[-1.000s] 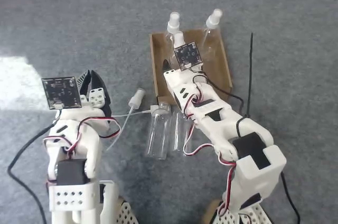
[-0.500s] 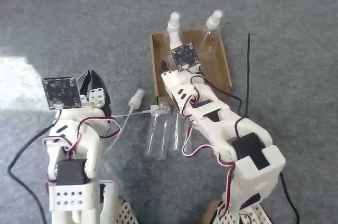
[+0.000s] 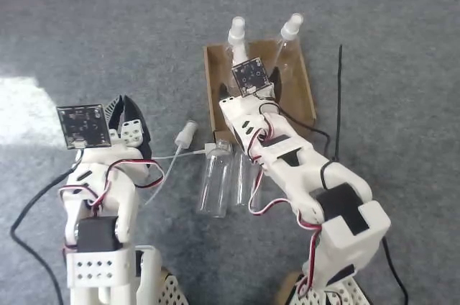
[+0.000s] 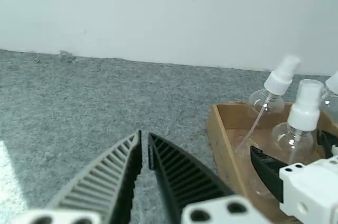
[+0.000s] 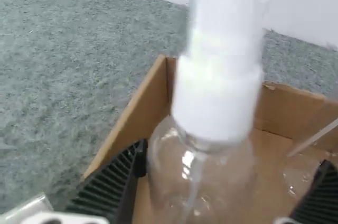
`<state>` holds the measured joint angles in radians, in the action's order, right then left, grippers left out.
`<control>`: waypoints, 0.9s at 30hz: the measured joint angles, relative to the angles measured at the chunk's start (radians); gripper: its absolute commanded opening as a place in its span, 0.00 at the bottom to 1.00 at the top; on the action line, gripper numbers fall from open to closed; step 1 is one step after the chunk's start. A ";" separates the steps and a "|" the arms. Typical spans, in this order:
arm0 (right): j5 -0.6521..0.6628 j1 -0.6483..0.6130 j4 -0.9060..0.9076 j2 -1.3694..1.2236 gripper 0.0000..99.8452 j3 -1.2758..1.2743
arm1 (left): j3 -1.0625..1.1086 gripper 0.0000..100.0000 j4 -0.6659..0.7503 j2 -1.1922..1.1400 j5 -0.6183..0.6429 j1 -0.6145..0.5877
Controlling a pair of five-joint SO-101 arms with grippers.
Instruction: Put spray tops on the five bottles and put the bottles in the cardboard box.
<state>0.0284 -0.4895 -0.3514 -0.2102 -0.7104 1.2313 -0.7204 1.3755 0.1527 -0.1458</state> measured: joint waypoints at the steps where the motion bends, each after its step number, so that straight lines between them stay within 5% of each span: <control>1: 0.000 -0.002 0.003 0.009 0.41 0.000 | 0.000 0.01 0.000 0.000 0.000 0.000; 8: 0.002 -0.002 0.031 0.157 0.41 0.002 | 0.000 0.01 0.000 0.000 0.000 0.000; 16: 0.003 -0.002 0.272 0.367 0.41 0.158 | 0.000 0.01 0.000 0.000 0.000 0.000; 27: 0.003 -0.003 0.967 0.663 0.41 0.269 | 0.000 0.01 0.000 0.000 0.000 0.000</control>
<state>0.0315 -0.4925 0.6153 0.4526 -0.4419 1.2313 -0.7204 1.3755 0.1527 -0.1458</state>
